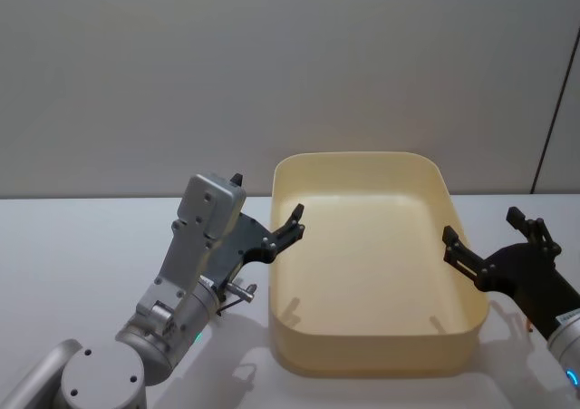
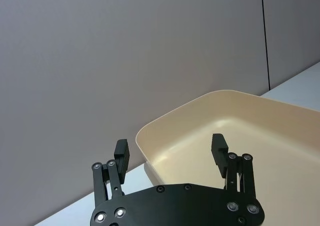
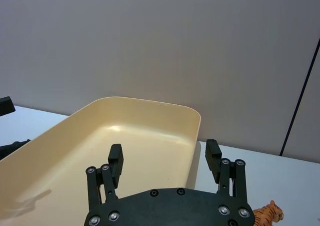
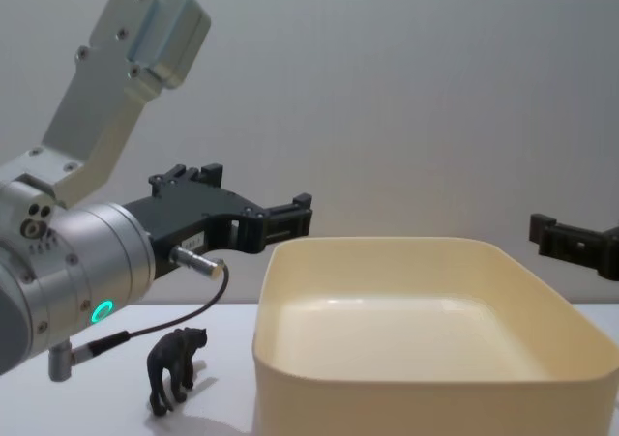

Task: Pick up the toy alternately with two hands and place it into the central storage box.

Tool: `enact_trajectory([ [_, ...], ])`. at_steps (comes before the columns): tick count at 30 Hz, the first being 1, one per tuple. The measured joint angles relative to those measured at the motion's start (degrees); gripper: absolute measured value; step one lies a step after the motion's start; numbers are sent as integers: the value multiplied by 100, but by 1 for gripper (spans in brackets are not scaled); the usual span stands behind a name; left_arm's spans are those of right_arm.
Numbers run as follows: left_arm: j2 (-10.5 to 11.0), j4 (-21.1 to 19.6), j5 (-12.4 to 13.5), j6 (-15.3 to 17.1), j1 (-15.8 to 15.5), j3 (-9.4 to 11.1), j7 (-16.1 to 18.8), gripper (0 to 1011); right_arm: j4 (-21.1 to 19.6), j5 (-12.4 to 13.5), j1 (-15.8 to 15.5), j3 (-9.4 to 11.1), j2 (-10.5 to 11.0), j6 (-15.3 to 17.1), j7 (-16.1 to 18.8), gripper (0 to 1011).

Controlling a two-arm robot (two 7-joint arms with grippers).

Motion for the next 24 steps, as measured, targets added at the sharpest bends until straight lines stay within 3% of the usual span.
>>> enact_trajectory([
  [24,0,0,0,0,0,0,0,1001,0,0,0,0,0,0,0,1001],
])
